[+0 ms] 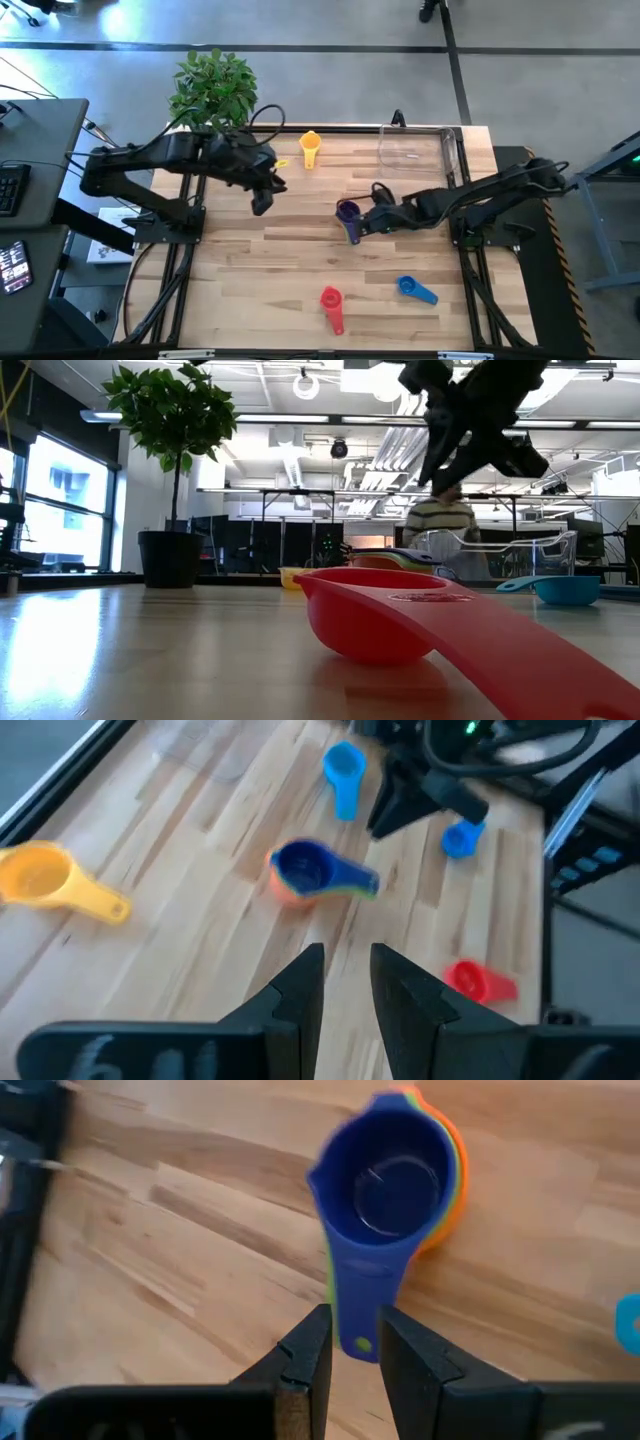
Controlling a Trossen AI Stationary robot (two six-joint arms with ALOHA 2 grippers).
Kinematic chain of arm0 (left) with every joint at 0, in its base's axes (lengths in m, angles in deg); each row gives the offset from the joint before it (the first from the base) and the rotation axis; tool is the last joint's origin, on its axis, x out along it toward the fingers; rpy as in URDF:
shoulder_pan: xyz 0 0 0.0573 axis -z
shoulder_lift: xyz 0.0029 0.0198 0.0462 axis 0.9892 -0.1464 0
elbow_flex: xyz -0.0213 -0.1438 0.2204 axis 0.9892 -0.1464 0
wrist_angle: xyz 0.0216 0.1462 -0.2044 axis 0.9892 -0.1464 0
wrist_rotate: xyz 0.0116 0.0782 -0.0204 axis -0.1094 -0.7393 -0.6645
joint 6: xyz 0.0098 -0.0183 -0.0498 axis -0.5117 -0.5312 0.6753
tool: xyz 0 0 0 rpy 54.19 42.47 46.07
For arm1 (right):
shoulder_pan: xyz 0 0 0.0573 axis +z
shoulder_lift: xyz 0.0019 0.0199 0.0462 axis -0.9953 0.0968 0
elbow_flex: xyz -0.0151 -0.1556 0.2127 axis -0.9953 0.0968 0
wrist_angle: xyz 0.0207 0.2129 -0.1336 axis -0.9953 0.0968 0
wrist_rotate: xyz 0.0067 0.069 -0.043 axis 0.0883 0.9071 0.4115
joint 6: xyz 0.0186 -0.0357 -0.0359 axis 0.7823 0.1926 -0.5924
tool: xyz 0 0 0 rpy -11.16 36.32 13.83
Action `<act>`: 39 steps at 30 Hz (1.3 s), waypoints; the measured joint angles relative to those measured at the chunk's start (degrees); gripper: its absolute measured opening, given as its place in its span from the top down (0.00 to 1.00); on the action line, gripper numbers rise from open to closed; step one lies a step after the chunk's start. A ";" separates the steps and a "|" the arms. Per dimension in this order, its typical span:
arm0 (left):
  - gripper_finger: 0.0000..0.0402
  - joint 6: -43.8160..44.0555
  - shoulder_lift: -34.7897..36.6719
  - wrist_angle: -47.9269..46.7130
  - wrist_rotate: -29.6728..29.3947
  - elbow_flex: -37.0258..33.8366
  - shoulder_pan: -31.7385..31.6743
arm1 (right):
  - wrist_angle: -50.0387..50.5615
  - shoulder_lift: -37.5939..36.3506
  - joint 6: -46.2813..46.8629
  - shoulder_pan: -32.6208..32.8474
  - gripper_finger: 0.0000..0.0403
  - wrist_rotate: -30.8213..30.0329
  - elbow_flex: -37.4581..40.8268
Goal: Nest measuring cups in basket
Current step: Stack the yellow measuring cup on the dark blue measuring cup
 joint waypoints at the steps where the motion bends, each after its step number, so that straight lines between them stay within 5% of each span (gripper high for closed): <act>1: 0.81 0.00 0.15 -0.93 -0.57 0.00 0.51 | -0.03 0.87 0.82 0.27 0.82 -0.07 0.00; 10: 0.81 0.17 0.62 -6.75 -6.48 -0.03 5.22 | 2.15 6.44 7.16 2.03 0.82 -0.15 0.00; 39: 0.81 0.17 0.61 -6.77 -6.62 -0.03 6.53 | -2.92 13.25 9.44 2.06 0.82 1.90 0.00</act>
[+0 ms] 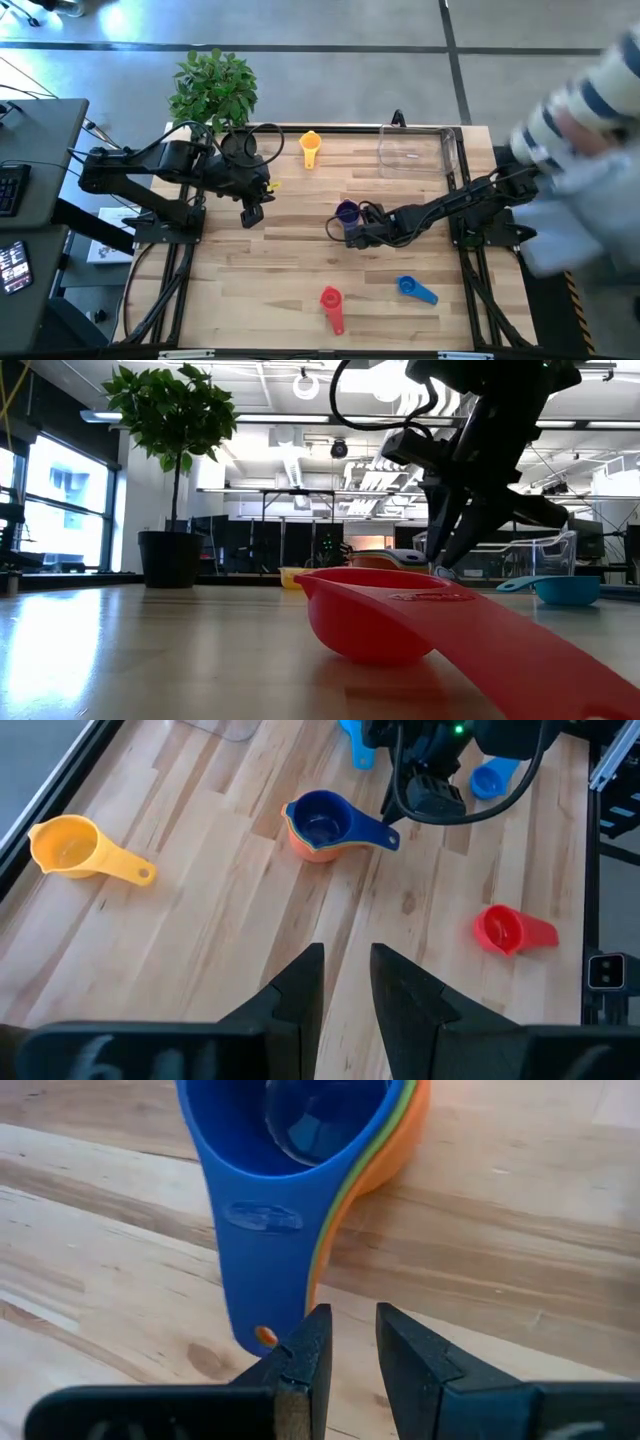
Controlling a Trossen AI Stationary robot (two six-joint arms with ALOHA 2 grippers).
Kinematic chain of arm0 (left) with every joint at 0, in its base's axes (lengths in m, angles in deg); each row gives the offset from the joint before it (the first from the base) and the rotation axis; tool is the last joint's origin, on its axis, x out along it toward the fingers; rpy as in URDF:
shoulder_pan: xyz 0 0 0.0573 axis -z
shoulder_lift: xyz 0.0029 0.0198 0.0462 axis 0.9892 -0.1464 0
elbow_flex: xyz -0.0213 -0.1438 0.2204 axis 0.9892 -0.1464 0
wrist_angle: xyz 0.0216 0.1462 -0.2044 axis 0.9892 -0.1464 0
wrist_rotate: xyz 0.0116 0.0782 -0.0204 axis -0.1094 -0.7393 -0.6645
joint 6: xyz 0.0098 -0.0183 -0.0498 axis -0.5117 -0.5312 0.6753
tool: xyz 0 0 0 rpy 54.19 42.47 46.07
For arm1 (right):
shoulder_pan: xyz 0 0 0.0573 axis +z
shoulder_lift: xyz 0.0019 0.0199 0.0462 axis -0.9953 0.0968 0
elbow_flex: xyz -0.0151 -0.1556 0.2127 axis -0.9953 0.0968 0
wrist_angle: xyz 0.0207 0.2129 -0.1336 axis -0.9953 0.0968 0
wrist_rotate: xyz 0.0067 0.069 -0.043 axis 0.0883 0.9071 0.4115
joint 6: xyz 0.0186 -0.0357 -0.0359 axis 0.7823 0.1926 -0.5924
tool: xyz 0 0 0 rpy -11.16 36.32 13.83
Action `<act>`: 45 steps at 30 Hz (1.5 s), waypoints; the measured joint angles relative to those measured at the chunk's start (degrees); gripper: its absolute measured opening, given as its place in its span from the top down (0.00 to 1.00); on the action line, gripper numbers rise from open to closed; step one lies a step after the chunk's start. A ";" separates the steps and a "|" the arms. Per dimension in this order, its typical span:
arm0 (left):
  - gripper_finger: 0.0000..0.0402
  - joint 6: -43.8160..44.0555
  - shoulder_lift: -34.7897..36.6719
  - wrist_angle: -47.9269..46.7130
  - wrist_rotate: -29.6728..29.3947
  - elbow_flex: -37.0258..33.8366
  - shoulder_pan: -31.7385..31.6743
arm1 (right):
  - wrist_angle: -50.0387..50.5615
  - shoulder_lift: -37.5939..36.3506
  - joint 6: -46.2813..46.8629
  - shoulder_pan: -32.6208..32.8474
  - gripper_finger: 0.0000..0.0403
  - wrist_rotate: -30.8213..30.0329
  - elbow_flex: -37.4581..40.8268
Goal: Nest measuring cups in basket
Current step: Stack the yellow measuring cup on the dark blue measuring cup
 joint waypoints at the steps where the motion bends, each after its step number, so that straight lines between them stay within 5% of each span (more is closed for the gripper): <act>1: 0.81 0.01 0.00 -0.02 -0.11 0.00 0.00 | -0.37 -0.02 0.00 0.00 0.82 -0.14 0.00; 13: 0.81 4.51 -1.53 0.53 -8.27 0.00 -4.25 | -1.54 -9.77 -3.16 -0.22 0.82 -11.77 -0.02; 22: 0.81 4.50 -3.26 0.88 -8.24 0.00 -7.87 | -3.41 -18.91 -22.87 -8.48 0.82 -14.47 -0.07; 33: 0.81 5.54 -3.23 2.69 -8.33 0.00 -10.22 | -21.66 -22.21 -57.44 -26.92 0.82 2.25 -0.07; 45: 0.81 15.03 -3.23 3.13 -8.61 0.00 -12.55 | -36.08 -22.21 -68.18 -43.90 0.82 18.05 -0.07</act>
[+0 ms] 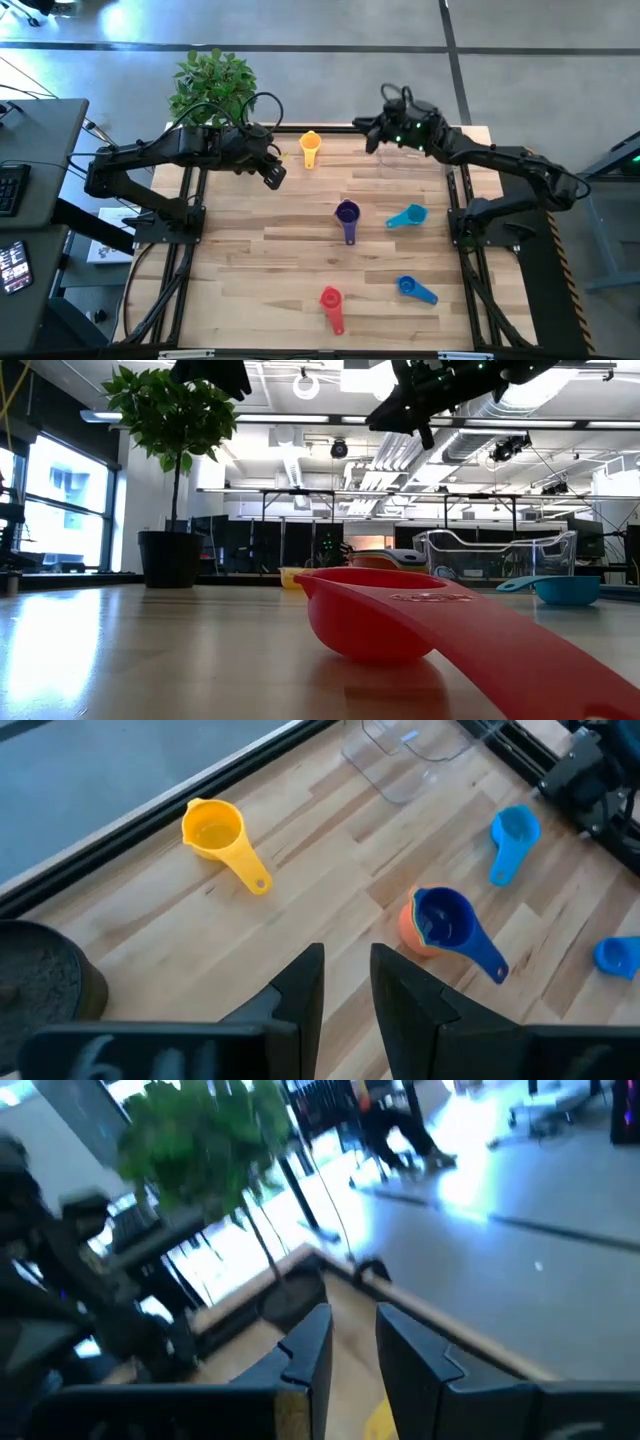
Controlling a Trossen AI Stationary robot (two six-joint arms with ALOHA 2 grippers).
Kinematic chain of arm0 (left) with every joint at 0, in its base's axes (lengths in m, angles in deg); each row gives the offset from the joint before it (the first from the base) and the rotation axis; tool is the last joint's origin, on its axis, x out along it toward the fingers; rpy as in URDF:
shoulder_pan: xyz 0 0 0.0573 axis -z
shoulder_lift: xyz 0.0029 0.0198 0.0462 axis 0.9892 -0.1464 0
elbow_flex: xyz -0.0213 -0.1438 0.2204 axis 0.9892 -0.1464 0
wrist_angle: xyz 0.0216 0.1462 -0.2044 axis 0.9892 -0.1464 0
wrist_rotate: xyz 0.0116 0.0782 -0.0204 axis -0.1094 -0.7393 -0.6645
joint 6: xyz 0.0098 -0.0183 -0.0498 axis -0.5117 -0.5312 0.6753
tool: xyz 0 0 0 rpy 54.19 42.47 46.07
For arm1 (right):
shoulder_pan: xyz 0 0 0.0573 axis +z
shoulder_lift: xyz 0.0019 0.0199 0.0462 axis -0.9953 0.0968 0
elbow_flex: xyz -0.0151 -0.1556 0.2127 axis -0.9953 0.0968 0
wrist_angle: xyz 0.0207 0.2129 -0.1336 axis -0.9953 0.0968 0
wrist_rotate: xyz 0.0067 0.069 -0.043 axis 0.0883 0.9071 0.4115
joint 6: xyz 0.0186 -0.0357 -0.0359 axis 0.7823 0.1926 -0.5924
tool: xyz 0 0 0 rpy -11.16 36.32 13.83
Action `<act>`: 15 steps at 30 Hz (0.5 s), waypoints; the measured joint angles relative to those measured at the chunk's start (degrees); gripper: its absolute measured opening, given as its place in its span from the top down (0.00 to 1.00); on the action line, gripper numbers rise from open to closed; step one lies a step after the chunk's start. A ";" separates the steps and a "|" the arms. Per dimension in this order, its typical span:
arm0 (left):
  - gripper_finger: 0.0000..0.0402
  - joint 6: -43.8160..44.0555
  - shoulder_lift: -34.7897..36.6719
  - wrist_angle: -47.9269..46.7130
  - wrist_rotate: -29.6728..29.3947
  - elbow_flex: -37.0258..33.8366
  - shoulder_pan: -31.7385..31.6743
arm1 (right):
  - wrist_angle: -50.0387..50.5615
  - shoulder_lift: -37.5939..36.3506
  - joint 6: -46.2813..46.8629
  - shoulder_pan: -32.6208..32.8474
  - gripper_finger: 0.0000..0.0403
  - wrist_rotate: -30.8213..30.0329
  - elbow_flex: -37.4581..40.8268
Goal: Nest measuring cups in basket
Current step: Stack the yellow measuring cup on the dark blue measuring cup
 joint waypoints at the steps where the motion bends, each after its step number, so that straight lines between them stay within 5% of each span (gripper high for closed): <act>1: 0.81 0.31 0.00 -0.02 0.00 0.00 -0.10 | -1.59 0.00 -0.03 -1.07 0.82 1.33 0.00; 7: 0.81 1.65 0.00 -0.02 0.00 0.00 -0.10 | -9.02 0.03 -2.66 -5.01 0.82 6.70 -0.61; 15: 0.81 3.05 0.02 -0.07 -1.57 0.00 -0.09 | 1.91 6.39 -10.50 -6.23 0.82 5.45 -13.42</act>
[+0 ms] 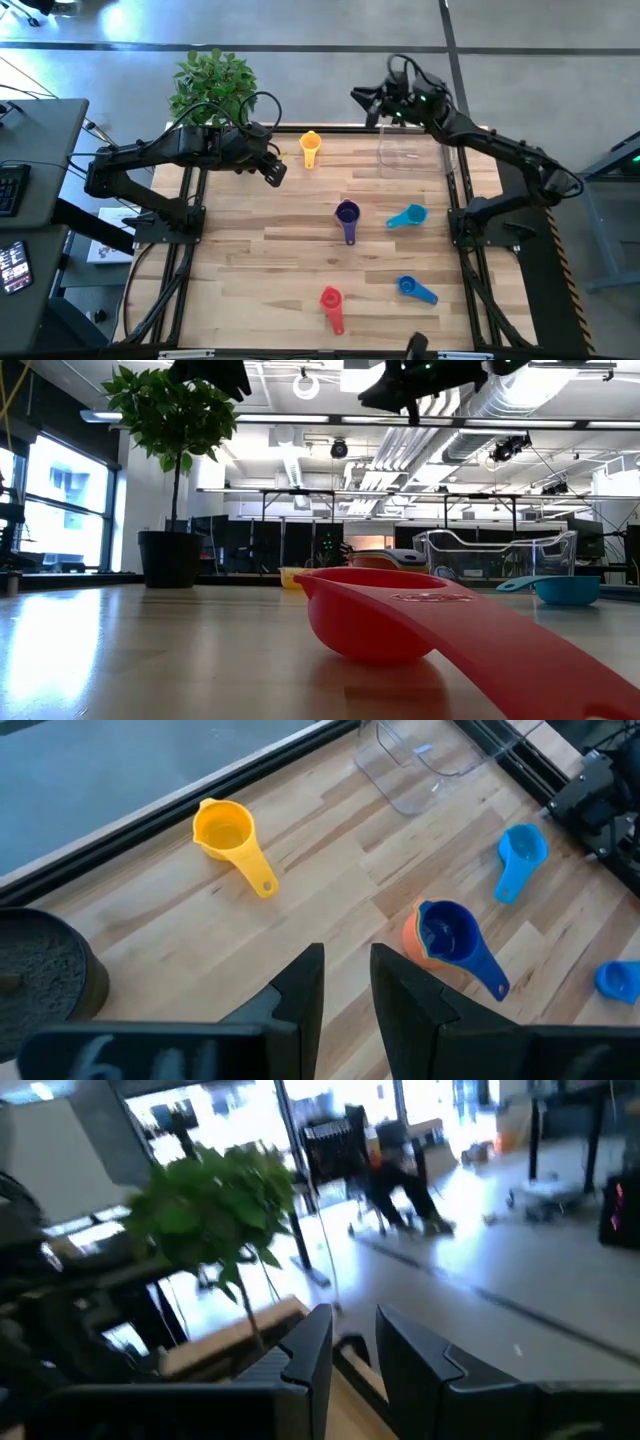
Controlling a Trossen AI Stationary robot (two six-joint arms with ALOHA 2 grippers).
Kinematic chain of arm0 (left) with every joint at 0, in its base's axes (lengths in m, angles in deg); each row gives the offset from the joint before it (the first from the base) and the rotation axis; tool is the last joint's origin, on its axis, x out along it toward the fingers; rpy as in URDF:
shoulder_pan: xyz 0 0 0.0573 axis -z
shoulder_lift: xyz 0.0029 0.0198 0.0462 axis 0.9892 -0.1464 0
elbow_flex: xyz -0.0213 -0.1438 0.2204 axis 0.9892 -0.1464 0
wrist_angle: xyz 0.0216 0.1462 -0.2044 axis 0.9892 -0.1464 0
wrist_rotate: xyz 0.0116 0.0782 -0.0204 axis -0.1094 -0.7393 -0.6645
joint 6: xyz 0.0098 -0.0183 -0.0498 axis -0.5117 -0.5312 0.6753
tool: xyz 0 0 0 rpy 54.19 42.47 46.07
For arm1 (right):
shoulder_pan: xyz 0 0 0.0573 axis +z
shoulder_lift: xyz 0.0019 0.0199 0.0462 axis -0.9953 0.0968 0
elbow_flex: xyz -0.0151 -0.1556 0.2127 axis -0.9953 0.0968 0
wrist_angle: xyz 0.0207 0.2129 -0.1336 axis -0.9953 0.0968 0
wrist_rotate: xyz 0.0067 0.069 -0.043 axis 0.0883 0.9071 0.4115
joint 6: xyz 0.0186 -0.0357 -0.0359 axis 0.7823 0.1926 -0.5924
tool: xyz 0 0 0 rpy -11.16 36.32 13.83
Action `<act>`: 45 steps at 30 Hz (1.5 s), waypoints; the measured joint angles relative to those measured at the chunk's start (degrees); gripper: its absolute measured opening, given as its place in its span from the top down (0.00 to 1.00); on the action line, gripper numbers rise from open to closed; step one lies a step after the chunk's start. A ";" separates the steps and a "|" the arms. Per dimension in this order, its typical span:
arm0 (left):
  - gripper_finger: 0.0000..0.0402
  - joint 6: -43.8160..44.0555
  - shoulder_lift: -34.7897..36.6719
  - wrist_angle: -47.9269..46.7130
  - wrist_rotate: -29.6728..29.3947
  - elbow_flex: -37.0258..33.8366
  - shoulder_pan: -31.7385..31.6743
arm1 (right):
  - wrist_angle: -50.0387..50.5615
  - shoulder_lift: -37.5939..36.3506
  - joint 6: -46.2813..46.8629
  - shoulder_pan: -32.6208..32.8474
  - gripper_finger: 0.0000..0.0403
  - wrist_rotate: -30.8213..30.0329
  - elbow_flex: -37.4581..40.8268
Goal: Nest measuring cups in basket
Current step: Stack the yellow measuring cup on the dark blue measuring cup
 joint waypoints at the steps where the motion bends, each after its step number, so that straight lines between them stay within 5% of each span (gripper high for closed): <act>1: 0.81 -0.01 0.00 0.00 -0.11 0.00 -0.01 | 1.85 1.39 -0.01 -0.18 0.82 -0.06 -1.70; 20: 0.81 -1.14 0.00 -0.09 -2.51 0.00 0.01 | 23.14 29.49 6.42 -0.27 0.82 -0.59 -25.46; 45: 0.81 -1.09 0.00 0.04 -2.51 0.00 0.01 | 23.95 41.84 12.63 -0.24 0.76 1.69 -26.29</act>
